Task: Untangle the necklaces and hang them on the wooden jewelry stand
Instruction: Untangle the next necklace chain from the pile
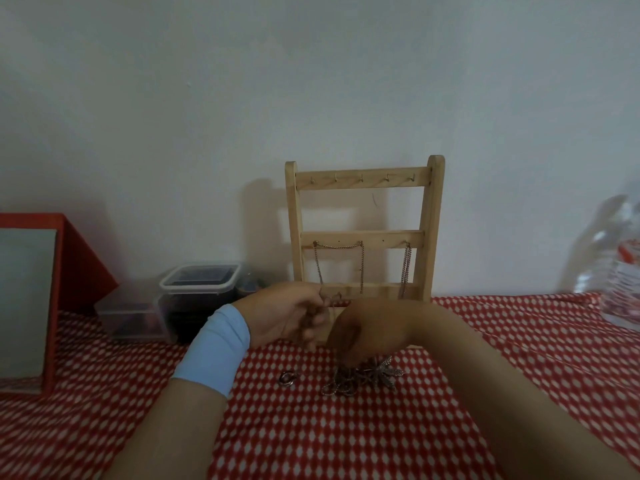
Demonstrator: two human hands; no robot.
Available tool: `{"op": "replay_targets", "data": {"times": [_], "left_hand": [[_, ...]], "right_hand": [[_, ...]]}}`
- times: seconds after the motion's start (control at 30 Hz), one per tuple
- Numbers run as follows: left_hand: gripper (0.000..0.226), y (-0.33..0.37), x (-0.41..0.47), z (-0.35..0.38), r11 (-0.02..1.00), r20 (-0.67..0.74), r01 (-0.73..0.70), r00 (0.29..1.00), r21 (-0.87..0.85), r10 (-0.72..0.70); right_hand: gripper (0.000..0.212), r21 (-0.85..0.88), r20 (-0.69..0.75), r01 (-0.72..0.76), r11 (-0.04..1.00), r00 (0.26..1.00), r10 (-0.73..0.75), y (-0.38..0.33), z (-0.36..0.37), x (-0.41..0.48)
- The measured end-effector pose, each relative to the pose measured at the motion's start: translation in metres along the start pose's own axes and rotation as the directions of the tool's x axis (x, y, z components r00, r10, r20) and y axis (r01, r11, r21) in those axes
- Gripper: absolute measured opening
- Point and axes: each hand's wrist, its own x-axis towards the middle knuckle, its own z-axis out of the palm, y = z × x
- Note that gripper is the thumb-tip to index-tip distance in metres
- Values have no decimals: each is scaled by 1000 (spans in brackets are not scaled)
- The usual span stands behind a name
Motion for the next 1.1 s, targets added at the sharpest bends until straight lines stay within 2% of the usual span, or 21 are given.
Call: {"op": "replay_targets", "data": {"times": [0.07,0.1,0.13,0.17,0.23,0.27,0.3,0.37,0.4,0.53,0.63,0.7,0.77,0.83,0.9,0.93,1.0,1.07,1.1], "left_hand": [[22,5,-4,-2,977,-125,98,989,187,-76],[23,7,-7,-5,929,-185,153,978,338,-93],[24,9,-11,-8,838,-241,210,966,503,-97],[23,11,-15,-13,716,-284,268,953,644,-102],[27,13,-23,-20,397,-366,389,921,832,-134],[33,12,-27,-24,257,-426,450,893,855,-147],[37,12,-32,-28,180,-478,500,865,847,-153],[36,12,-35,-36,210,-529,562,826,800,-193],[33,10,-36,-37,239,-516,554,832,797,-205],[37,11,-27,-26,216,-411,434,900,875,-144],[40,7,-17,-7,296,-250,288,955,911,-160],[48,-2,-10,4,266,-205,258,956,929,-210],[53,-14,-6,7,211,-228,273,950,938,-215],[45,-25,-6,1,247,-240,276,956,929,-166],[25,-34,-10,-6,339,-245,265,964,903,-102],[16,-38,-14,-9,385,-248,255,966,887,-69],[5,-45,-21,-16,458,-243,210,970,864,13],[11,-53,-28,-22,566,-260,163,961,808,94],[14,-56,-30,-24,643,-279,141,953,753,118]], "right_hand": [[41,-16,0,-15,1000,1000,15,3,8,6],[44,-38,-8,-29,999,1000,28,4,11,8],[46,-64,-18,-38,997,999,36,5,13,10],[45,-82,-22,-40,996,999,39,5,15,11],[40,-100,-27,-42,994,999,39,8,17,12],[37,-106,-27,-49,993,999,46,10,17,12],[34,-105,-18,-60,993,998,59,11,16,11],[29,-79,6,-74,994,997,75,12,16,10],[28,-62,9,-78,995,997,79,12,16,10],[24,-31,-6,-75,997,997,75,5,18,11],[30,-25,9,-56,998,998,56,2,24,16],[29,-46,-19,-22,999,1000,21,0,29,20],[25,-38,-45,2,999,999,-3,-1,32,21],[21,-40,-41,4,999,999,-5,-1,29,18],[14,-8,-63,13,1000,998,-14,0,22,14],[14,56,-91,30,998,996,-25,0,18,11],[18,312,-152,88,946,988,-42,1,11,7],[19,595,-166,138,792,985,-47,0,9,4],[21,683,-160,149,715,986,-52,-1,8,4]]}}
